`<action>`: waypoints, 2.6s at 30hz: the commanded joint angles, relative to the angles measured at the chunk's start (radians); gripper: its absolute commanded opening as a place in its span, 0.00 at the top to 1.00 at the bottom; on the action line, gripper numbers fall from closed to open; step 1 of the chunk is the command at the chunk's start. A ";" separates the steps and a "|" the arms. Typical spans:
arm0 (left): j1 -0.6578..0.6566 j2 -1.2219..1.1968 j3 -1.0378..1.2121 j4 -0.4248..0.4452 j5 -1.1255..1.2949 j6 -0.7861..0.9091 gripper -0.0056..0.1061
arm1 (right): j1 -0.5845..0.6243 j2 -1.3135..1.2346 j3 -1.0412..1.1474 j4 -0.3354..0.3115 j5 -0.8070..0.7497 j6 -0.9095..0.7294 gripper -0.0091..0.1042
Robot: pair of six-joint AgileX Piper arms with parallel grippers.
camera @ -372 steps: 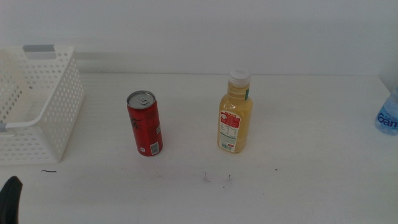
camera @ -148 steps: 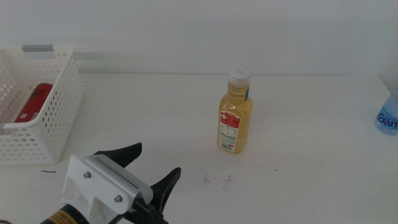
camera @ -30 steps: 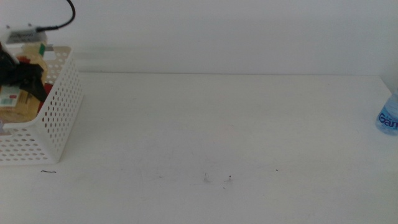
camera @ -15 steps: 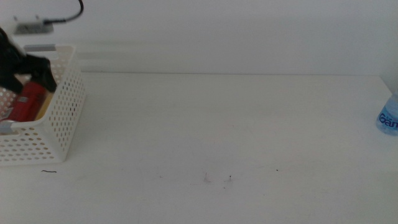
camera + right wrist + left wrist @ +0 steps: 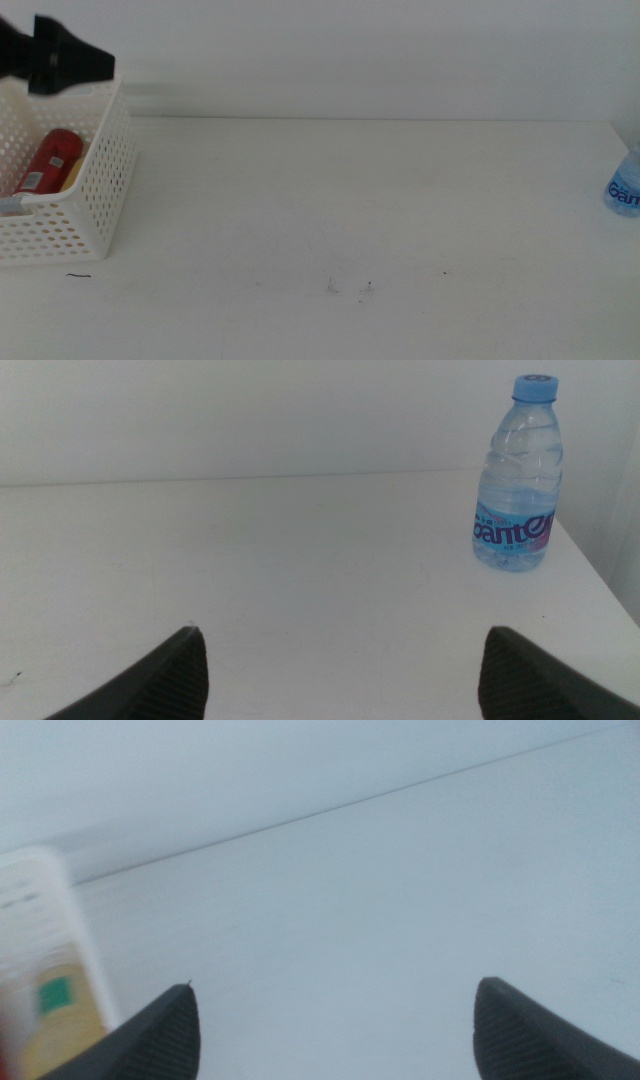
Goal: Use arms to grab the bottles and put them into the dustbin to the left of the table.
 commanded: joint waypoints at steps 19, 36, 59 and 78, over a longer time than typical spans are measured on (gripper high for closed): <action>-0.744 -0.390 0.195 0.629 -0.123 -0.849 0.11 | -0.008 -0.005 0.002 -0.008 -0.007 -0.005 0.20; -0.856 -0.489 0.085 0.652 -0.123 -0.929 0.11 | -0.008 -0.005 0.002 -0.008 -0.007 -0.005 0.20; -0.856 -0.489 0.085 0.666 -0.183 -0.931 0.11 | -0.008 -0.005 0.002 -0.047 -0.051 -0.010 0.20; -0.856 -0.491 0.085 0.666 -0.183 -0.929 0.11 | -0.008 0.958 0.002 0.193 -0.951 -0.149 0.20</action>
